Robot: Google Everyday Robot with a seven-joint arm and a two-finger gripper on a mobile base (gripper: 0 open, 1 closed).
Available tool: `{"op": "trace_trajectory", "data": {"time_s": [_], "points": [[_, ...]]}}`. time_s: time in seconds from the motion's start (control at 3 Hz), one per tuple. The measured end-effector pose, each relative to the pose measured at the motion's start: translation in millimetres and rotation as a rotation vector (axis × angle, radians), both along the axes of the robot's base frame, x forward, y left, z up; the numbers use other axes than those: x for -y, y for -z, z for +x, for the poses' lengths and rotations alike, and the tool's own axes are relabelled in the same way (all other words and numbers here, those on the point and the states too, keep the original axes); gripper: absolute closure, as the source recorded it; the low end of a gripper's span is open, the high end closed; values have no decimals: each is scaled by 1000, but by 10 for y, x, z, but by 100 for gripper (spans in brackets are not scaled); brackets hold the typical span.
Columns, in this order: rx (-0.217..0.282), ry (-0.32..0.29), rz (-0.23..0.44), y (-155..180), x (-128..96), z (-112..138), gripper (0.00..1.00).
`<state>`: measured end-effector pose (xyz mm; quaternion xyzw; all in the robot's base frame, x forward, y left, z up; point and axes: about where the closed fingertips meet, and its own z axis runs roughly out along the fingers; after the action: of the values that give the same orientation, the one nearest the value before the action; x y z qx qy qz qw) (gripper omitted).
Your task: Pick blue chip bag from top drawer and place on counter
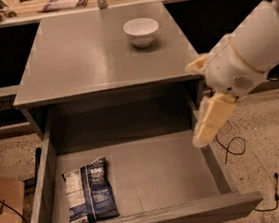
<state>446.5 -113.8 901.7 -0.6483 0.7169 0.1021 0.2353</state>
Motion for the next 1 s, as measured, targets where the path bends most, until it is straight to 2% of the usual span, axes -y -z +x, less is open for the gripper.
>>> {"op": "trace_trajectory", "data": {"time_s": [0.33,0.67,1.0], "points": [[-50,-86,40,334,-365,-83,0],[-126,-165,125,783,-817,-191,0],[-127,-166,125,785,-819,-193,0]]}}
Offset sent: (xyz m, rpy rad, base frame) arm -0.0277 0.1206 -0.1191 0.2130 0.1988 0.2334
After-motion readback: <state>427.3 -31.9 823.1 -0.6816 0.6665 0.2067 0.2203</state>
